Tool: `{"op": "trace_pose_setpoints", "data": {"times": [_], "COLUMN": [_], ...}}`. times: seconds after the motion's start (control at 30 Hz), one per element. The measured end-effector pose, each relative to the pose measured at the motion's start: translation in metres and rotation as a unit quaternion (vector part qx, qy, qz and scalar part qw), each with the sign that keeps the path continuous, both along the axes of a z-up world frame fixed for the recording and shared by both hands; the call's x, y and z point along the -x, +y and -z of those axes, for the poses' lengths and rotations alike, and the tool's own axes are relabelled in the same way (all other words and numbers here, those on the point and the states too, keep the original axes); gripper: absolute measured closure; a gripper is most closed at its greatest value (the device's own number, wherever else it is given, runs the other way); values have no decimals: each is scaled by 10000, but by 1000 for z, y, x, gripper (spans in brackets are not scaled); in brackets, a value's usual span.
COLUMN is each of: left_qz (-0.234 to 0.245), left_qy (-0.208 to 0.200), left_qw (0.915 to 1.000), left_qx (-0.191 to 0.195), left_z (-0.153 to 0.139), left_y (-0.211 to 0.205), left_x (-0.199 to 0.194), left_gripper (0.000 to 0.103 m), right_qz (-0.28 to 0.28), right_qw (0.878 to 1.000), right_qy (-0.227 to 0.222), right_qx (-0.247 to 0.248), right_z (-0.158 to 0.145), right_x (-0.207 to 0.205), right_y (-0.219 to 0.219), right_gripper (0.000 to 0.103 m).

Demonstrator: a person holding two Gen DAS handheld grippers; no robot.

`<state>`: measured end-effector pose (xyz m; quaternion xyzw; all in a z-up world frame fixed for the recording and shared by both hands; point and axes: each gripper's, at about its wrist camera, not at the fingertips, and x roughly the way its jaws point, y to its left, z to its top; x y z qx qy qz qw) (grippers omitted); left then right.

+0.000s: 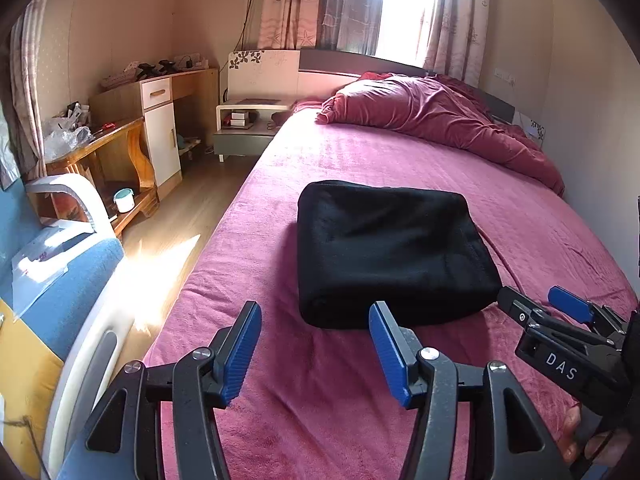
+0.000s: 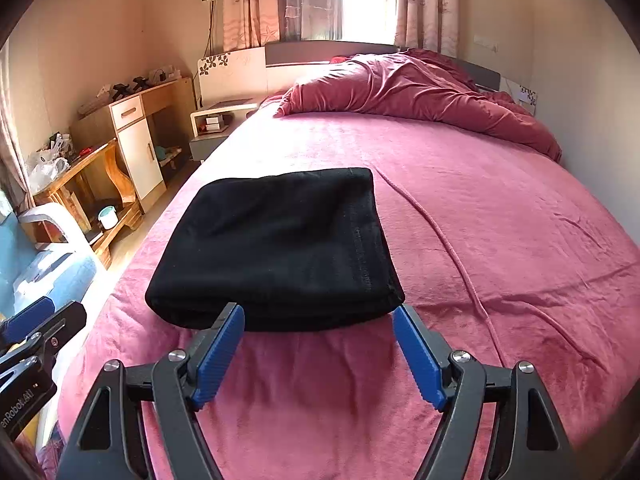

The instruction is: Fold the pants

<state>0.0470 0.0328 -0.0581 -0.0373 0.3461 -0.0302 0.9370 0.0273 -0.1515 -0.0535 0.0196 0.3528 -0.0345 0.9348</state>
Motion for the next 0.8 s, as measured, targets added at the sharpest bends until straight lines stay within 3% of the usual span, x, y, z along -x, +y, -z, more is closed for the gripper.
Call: {"op": "trace_pose_setpoints", "data": {"times": [0.1,0.27,0.8], "left_qz": [-17,-122,-242], "left_qy": [-4,-45,-166], "left_qw": [10000,9999,9994], "left_qx": [38,-22,-180], "left_z": [-1,-3,-7], "left_y": [1,0,-2], "left_x": [0,1,5], "left_gripper": [45,34,34], "right_qz": [20,19,-40], "right_qw": [10000,10000,9999], "right_qy": [-23,-46,-93], "right_qx": [-11,3,-31], "right_z": [-2,-3,-5], "right_x": [1,2,6], "right_y": [-1,-2,0], "right_gripper": [25,25,24]}}
